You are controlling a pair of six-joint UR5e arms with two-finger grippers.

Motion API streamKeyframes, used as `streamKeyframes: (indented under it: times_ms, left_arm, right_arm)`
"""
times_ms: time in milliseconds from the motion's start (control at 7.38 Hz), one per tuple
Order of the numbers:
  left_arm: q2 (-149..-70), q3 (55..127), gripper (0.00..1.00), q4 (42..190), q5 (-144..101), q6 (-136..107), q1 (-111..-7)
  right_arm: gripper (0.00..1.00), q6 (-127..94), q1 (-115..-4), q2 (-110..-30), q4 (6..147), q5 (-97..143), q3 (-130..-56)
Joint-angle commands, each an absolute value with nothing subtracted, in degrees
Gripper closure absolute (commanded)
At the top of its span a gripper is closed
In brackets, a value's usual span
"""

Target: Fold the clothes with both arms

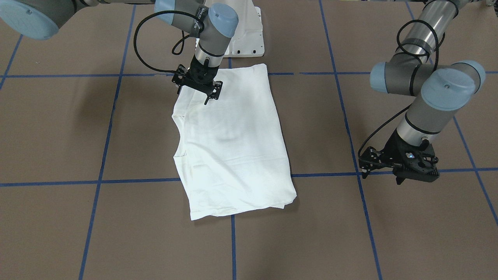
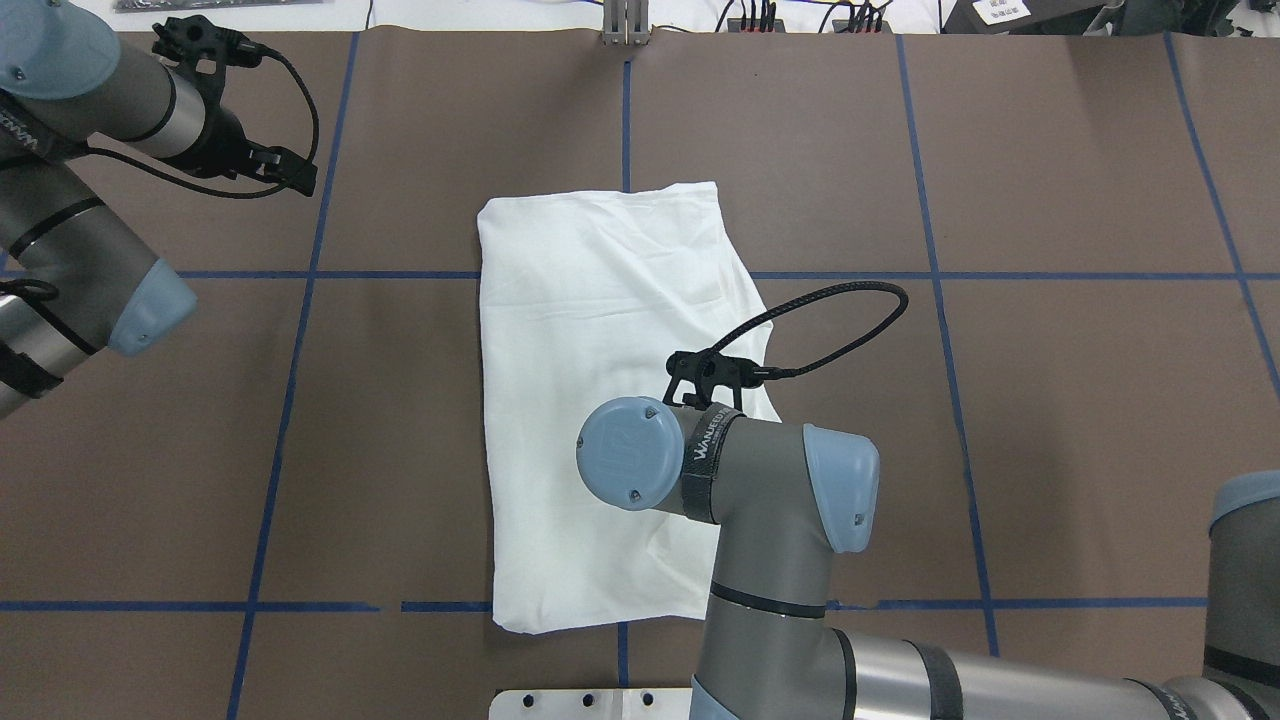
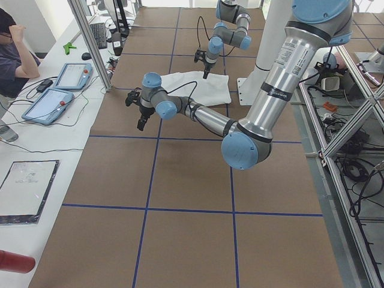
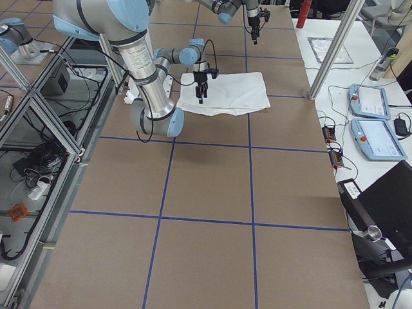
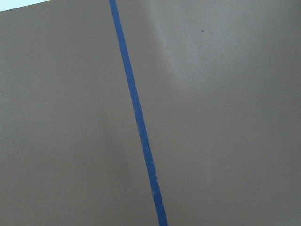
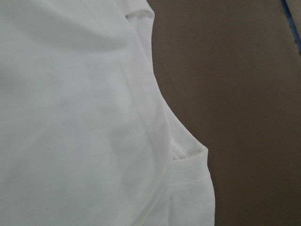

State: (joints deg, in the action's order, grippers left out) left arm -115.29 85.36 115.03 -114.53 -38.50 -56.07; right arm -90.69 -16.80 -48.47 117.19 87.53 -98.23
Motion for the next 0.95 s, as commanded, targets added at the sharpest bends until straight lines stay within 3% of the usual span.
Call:
streamKeyframes:
  times_ms: [0, 813]
  left_arm:
    - [-115.1, 85.7, 0.0, 115.0, -114.5, -38.5, -56.1]
    - [-115.1, 85.9, 0.0, 115.0, -114.6, -38.5, -55.8]
  right_arm:
    - [0.0, -95.3, -16.9, -45.8, 117.2, 85.1, -93.3]
    - [0.0, -89.8, -15.7, -47.1, 126.5, 85.2, -93.9]
